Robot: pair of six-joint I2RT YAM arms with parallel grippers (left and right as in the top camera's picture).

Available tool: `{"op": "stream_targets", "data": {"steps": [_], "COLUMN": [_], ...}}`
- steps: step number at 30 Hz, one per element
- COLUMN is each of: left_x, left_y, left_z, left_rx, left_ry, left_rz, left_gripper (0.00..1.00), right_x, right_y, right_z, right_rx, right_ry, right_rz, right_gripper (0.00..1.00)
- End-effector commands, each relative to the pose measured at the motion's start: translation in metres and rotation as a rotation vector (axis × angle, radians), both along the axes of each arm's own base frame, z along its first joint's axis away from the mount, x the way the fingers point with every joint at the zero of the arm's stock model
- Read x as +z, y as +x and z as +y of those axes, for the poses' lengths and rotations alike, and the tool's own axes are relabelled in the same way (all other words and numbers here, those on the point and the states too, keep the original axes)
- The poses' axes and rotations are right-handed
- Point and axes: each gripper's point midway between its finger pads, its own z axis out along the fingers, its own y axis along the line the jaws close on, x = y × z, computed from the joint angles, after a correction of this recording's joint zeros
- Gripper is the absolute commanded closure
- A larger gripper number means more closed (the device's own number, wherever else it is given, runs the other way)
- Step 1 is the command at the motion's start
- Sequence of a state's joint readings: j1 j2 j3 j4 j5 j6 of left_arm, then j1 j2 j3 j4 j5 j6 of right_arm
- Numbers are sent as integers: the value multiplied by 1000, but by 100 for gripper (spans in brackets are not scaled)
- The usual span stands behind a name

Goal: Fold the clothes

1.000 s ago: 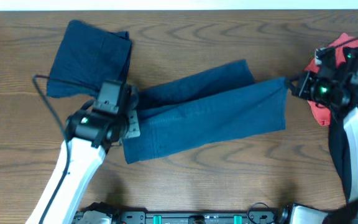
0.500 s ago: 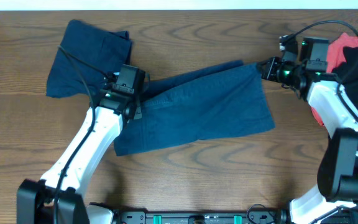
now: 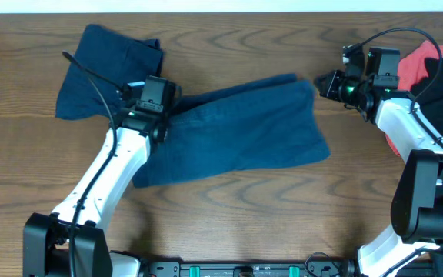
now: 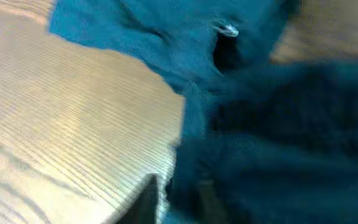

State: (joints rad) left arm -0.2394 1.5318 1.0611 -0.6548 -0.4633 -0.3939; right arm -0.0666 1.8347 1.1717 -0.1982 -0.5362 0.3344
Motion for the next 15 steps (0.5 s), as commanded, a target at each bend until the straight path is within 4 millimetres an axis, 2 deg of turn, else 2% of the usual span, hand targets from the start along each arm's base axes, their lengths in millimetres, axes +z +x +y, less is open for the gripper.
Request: {"op": "stream_targets", "data": {"steps": [1, 2, 4, 7, 8, 11, 15], "left_x": [14, 15, 14, 11, 8, 0, -11], "left_y": [6, 5, 2, -9, -12, -20, -33], "left_z": [22, 25, 30, 24, 14, -19, -54], "left_rx": [81, 89, 100, 64, 8, -125, -231], "left_ry": [53, 54, 52, 14, -36, -202, -382], "left_rz": [-57, -56, -44, 9, 41, 109, 191], "left_gripper": [42, 28, 18, 17, 17, 17, 17], "right_x": [-1, -1, -6, -10, -12, -27, -58], "right_y": [3, 2, -3, -18, -27, -52, -91], "right_z": [-6, -7, -11, -8, -4, -2, -30], "right_rx": [-11, -11, -12, 36, 67, 78, -11], "right_ry": [-43, -44, -46, -5, 12, 5, -184], "right_rz": [-13, -8, 19, 70, 98, 222, 439], "right_gripper": [71, 66, 60, 53, 48, 46, 45]}}
